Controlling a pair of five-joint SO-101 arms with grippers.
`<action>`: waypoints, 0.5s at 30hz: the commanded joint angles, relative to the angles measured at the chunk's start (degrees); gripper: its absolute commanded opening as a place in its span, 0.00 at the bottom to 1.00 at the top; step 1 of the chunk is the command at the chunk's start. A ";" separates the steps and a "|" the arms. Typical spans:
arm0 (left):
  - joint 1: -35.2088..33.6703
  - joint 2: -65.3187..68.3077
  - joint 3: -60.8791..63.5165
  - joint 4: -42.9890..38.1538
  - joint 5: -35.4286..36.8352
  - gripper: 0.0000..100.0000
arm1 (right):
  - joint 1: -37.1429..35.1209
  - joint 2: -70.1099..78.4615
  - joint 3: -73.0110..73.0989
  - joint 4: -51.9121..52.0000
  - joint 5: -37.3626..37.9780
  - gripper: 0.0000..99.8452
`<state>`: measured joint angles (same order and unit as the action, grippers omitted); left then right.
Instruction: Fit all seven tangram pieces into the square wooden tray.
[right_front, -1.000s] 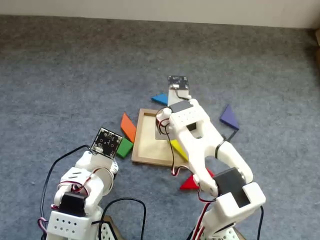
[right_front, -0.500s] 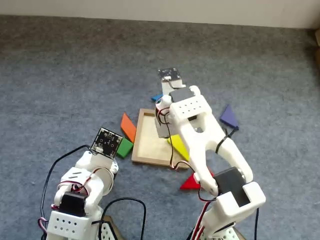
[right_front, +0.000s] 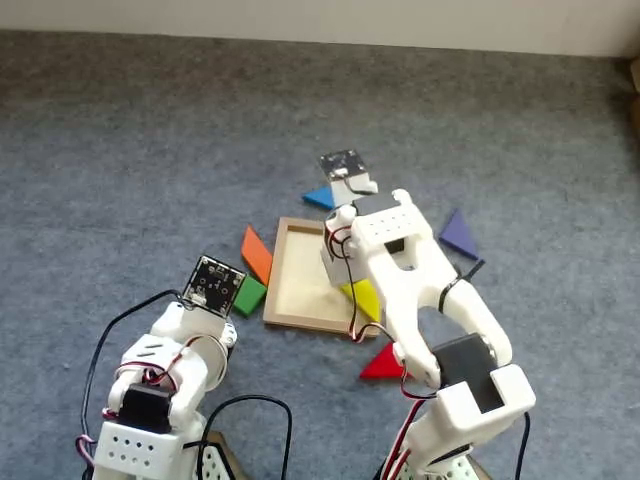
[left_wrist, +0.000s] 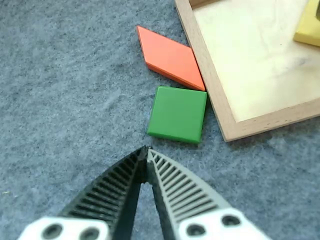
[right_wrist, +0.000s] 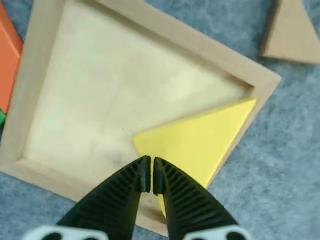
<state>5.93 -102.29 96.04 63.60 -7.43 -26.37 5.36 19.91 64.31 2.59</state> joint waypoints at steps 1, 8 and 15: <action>-0.13 -0.92 1.10 0.18 0.26 0.01 | 0.48 1.01 -0.22 -2.86 0.62 0.02; -0.13 -0.92 1.10 0.18 0.26 0.01 | -0.48 10.68 -4.44 -2.59 0.62 0.02; -0.13 -0.92 1.10 0.18 0.26 0.01 | -3.74 11.12 -10.07 0.92 0.62 0.01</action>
<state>5.93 -102.29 96.04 63.60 -7.43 -28.31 16.00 12.00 64.75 2.68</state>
